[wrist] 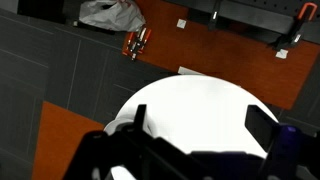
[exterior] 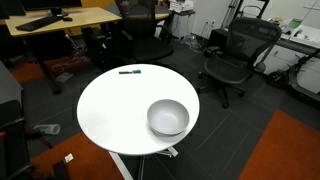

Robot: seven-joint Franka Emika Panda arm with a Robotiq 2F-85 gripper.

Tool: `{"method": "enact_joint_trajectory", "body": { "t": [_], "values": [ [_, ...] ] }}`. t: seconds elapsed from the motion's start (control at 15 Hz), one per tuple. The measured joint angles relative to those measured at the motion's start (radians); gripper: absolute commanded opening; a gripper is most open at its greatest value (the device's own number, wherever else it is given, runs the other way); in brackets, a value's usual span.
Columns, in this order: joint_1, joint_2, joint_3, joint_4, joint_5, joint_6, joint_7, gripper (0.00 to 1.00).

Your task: Pick up the marker and put it in the bowl

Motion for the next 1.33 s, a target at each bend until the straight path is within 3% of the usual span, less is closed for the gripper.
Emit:
{"method": "enact_joint_trajectory", "body": {
  "t": [0.73,1.33],
  "values": [
    [0.009,0.010,0.000,0.004,0.002,0.010,0.010,1.00],
    [0.050,0.175,0.031,0.070,0.098,0.173,0.226,1.00]
  ]
}}
